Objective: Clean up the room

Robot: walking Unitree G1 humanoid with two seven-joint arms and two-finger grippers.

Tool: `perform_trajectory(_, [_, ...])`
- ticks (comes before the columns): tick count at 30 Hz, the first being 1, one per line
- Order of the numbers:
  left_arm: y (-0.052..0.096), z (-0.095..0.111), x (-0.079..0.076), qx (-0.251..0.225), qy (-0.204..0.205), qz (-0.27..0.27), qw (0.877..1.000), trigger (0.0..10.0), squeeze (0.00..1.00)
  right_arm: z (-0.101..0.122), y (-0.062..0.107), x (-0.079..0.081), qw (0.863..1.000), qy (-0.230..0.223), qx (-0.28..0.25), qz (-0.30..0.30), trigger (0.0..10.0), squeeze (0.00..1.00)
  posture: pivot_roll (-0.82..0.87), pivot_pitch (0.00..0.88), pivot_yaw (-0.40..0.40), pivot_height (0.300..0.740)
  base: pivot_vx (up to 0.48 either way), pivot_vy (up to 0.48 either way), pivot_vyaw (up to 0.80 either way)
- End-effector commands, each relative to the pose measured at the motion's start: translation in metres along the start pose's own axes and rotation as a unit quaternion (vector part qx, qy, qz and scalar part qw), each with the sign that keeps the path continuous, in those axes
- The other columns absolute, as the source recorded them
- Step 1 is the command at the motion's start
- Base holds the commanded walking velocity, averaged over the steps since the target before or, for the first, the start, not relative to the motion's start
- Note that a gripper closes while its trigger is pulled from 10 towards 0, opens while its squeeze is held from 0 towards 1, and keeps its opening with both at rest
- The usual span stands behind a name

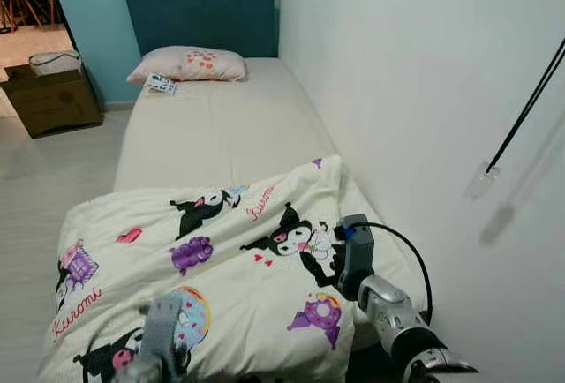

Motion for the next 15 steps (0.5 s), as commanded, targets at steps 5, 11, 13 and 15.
perform_trajectory(5, [-0.005,0.056,0.021,-0.102,0.017,0.03,0.994,10.0,0.0,0.012,-0.003,-0.004,1.0,0.014,-0.001,-0.02,10.0,0.0,-0.13,0.0,-0.02,0.626,0.0,0.0,0.0])
perform_trajectory(11, [-0.005,0.079,0.012,-0.145,0.02,0.018,0.989,10.0,0.0,0.015,-0.008,0.007,1.0,0.02,0.0,0.0,10.0,0.0,-0.12,0.0,-0.026,0.626,0.0,0.0,0.0])
perform_trajectory(13, [-0.005,0.079,0.009,-0.146,0.02,0.015,0.989,10.0,0.0,0.014,-0.009,0.008,1.0,0.02,0.0,0.001,10.0,0.0,-0.12,0.0,-0.026,0.626,0.0,0.0,0.0])
perform_trajectory(15, [-0.006,0.078,0.006,-0.147,0.02,0.01,0.989,10.0,0.0,0.013,-0.009,0.009,1.0,0.02,0.001,0.002,10.0,0.0,-0.12,0.0,-0.026,0.626,0.0,0.0,0.0])
Point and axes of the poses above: a point about 5 cm out from each wrist's last joint towards the gripper, its own y axis pointing back from the gripper into the wrist, its own z axis along the axis of the wrist's last joint, x = y × z, the point moved 2 cm from there along -y, pointing out of the wrist towards the gripper, and after that the axes turned 12 degrees about -y, right-handed, at the moved point
